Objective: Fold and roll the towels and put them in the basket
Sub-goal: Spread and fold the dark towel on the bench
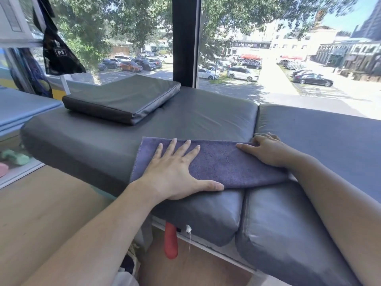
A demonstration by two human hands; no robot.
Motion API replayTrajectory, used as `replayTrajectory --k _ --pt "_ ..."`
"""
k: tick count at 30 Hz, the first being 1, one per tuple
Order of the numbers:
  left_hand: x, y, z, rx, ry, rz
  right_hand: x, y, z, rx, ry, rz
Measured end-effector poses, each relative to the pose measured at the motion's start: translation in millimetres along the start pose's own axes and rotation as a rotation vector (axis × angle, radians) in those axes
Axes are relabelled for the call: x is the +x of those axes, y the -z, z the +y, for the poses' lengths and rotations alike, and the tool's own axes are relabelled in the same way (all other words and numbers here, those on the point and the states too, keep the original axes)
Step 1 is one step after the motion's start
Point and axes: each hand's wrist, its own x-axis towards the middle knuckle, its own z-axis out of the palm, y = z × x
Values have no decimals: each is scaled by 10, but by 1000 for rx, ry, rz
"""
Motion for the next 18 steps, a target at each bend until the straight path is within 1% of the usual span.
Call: replayTrajectory --k 3,5,7,9,11,13,14,16,18 --pt "-1 -2 -1 -7 -2 -3 40 62 19 13 1 -112" --pt "-5 4 -2 -12 -3 -7 39 78 38 75 18 -112" --pt "-6 0 -8 -15 -4 -8 -15 78 32 337 33 -21" --pt "0 -6 -17 -30 -4 0 -109 97 -4 635 61 26" --pt "8 -8 -13 -68 -2 20 -167 147 -10 872 88 21" --pt "15 9 0 -110 14 55 -207 195 -18 1030 92 -51" --pt "17 27 -5 -104 34 72 -210 200 -17 1046 87 -113" --pt "21 74 -72 -24 113 81 -231 191 -22 988 57 -205" --pt "29 138 -201 37 213 42 -234 186 -14 951 4 -183"
